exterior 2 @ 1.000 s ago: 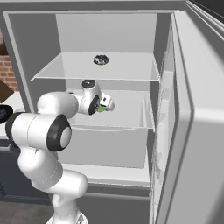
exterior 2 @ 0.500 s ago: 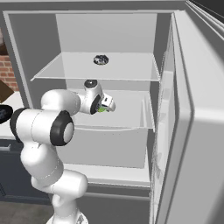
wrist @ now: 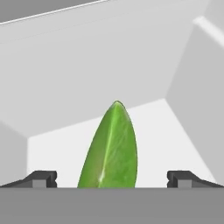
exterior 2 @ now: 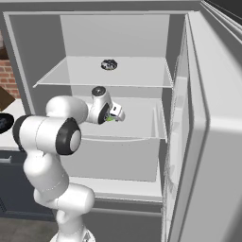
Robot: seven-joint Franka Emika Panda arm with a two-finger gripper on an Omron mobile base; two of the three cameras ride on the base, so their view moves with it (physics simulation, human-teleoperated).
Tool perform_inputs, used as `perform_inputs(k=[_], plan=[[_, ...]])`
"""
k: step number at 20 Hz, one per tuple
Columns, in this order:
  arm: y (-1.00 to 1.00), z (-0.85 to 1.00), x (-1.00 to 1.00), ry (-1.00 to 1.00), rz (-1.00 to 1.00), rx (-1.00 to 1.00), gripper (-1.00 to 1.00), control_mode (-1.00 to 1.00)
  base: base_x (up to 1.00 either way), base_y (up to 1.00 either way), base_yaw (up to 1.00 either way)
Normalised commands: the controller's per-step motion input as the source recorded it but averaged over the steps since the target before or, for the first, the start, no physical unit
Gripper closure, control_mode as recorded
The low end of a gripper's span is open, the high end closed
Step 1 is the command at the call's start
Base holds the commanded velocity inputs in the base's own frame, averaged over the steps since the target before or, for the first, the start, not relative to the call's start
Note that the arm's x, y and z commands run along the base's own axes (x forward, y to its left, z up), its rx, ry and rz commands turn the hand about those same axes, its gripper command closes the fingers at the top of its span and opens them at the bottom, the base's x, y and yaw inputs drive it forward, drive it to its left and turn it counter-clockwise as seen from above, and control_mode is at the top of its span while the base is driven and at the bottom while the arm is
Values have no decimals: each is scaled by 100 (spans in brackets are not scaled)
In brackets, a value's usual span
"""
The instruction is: Grab a lemon wedge from the fridge and one ice cube from the ice bowl, and put them in the glass of lemonade.
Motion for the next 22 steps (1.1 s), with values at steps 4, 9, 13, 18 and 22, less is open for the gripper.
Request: perform_inputs(k=[4,9,13,18,22], plan=[[0,-7,12,0,0,0,-100,-100,0,0,0],[0,-18,12,0,0,0,-100,-100,0,0,0],[0,-11,1,1,0,0,-100,-100,0,0,0],[0,0,0,0,0,0,100,-100,0,0,0],[0,0,0,0,0,0,100,-100,0,0,0]])
